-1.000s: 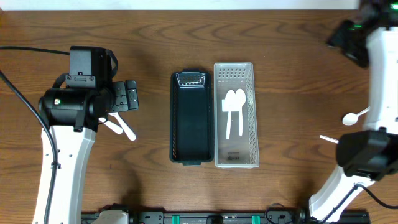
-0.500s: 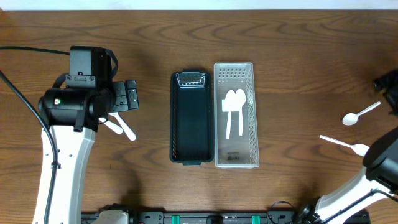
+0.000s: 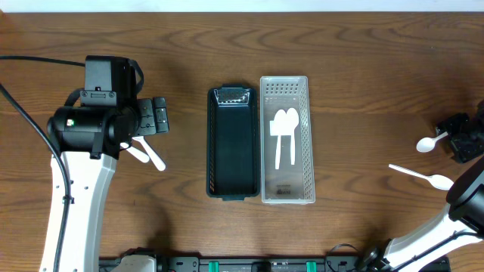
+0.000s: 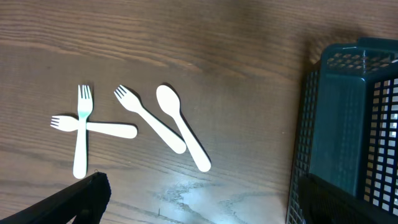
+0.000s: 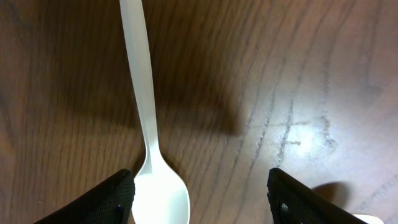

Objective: Pack container
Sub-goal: 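Grasp a white spoon at the right edge with the right gripper, then drop the spoon into the clear basket with the right gripper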

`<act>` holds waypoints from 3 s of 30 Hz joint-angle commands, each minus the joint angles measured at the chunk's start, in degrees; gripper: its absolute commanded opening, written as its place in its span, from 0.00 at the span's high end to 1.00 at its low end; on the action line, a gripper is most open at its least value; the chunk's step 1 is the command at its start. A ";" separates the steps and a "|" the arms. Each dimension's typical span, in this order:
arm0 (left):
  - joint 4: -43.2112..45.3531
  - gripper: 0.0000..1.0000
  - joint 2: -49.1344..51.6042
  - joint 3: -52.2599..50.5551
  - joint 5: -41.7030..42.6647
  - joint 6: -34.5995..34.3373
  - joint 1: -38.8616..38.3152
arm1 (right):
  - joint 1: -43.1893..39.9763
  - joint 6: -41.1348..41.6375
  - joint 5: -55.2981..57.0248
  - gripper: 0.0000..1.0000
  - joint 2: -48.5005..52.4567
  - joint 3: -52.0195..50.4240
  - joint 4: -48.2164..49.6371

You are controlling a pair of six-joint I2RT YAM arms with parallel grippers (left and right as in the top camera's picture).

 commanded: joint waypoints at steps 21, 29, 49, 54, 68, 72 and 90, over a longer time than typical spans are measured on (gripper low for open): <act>-0.20 0.02 0.35 0.42 -0.70 -0.28 0.28 | -0.02 -0.61 -0.42 0.34 3.96 -0.68 5.01; -0.20 0.02 0.35 0.42 -0.70 -0.28 0.28 | -0.04 -0.63 -0.42 0.34 6.73 -0.68 4.90; -0.20 0.02 0.35 0.42 -0.70 -0.28 0.28 | 0.70 -2.27 -5.86 0.99 7.63 -0.26 2.19; -0.20 0.02 0.35 0.42 -0.70 -0.28 0.28 | 4.87 -5.51 -8.85 0.99 4.57 2.56 0.20; -0.24 0.02 0.35 0.42 -0.70 -0.28 0.28 | 34.40 -23.93 -9.05 0.99 -11.10 17.88 -9.73; -0.24 0.02 0.35 0.42 -0.70 -0.28 0.28 | 43.74 -24.04 -9.01 0.99 -11.39 17.73 -12.09; -0.28 0.02 0.35 0.42 -0.70 -0.28 0.28 | 64.35 -15.80 -8.37 0.98 0.02 7.67 -9.97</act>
